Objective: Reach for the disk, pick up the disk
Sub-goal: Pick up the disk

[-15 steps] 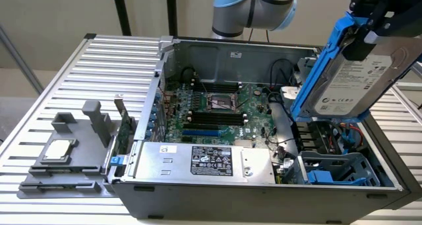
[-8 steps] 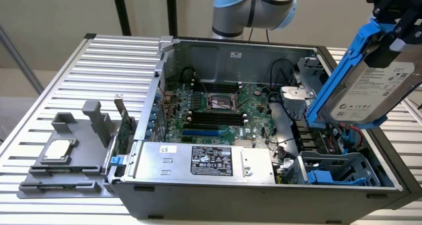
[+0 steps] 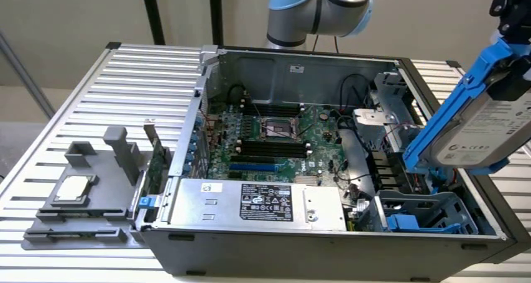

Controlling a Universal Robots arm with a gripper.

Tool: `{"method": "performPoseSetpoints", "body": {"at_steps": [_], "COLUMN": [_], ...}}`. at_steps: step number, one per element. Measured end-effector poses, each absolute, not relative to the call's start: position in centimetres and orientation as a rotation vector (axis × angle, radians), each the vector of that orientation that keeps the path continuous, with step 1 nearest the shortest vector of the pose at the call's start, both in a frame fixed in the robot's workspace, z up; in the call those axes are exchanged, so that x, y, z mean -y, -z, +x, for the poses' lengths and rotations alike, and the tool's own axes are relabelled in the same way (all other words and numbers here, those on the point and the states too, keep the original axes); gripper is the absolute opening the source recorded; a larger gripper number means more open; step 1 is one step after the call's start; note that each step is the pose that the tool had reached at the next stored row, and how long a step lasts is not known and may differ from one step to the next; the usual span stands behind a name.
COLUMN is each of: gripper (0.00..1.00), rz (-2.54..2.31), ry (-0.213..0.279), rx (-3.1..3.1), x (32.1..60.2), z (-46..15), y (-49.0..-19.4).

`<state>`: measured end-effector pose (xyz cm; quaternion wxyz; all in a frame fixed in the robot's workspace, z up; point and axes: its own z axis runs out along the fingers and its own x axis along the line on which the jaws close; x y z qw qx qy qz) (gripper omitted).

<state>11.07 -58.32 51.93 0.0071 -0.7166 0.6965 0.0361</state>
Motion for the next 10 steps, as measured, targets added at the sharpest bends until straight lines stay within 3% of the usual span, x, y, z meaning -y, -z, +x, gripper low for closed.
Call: {"method": "performPoseSetpoints", "body": {"at_steps": [10], "gripper": [0.33], "rz": [-2.241], "ry": [-0.113], "rx": [-2.178], "x": [58.78], "z": [11.36], "y": [-51.87]}}
